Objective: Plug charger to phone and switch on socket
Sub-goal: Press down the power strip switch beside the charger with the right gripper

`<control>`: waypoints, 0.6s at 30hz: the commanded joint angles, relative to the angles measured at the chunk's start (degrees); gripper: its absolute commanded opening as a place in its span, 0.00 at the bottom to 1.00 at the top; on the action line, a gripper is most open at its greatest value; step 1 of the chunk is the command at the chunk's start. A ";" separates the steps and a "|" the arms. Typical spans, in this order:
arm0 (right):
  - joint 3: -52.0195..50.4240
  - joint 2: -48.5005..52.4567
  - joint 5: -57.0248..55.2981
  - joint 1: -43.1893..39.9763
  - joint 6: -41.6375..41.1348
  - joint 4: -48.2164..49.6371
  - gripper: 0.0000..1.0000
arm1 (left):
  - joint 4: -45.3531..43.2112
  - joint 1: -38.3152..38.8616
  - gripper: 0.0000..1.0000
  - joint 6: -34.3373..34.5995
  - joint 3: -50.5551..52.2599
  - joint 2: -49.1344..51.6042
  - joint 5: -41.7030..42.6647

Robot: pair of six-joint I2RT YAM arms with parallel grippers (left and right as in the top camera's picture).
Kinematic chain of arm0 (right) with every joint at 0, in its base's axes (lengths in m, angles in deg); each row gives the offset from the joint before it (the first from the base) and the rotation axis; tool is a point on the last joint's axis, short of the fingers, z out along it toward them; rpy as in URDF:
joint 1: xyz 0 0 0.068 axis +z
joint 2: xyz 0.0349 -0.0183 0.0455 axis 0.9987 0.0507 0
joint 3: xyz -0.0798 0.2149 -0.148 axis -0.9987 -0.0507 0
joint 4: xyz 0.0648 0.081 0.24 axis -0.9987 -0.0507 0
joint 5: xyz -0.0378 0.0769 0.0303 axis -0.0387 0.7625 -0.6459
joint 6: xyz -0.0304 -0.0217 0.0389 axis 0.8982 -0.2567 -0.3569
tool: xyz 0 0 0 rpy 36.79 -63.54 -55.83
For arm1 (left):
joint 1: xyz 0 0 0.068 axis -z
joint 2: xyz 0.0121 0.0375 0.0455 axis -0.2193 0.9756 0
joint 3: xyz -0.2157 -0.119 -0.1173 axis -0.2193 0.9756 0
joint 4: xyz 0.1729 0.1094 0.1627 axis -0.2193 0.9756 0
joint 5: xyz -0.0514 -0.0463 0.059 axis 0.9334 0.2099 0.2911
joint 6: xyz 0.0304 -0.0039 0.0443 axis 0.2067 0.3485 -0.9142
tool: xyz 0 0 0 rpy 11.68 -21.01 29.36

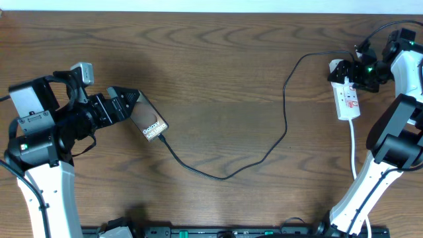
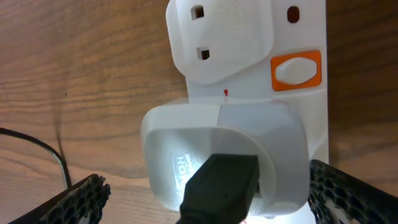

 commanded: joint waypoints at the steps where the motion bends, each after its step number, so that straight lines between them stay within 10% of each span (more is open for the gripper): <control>1: -2.86 2.51 8.83 1.53 -2.29 -2.62 0.99 | 0.20 -0.15 0.93 -1.03 -0.81 0.00 0.52; 18: -2.69 2.51 8.17 3.34 -2.34 -2.91 0.99 | 1.05 -0.15 0.92 -1.25 -0.81 0.00 0.50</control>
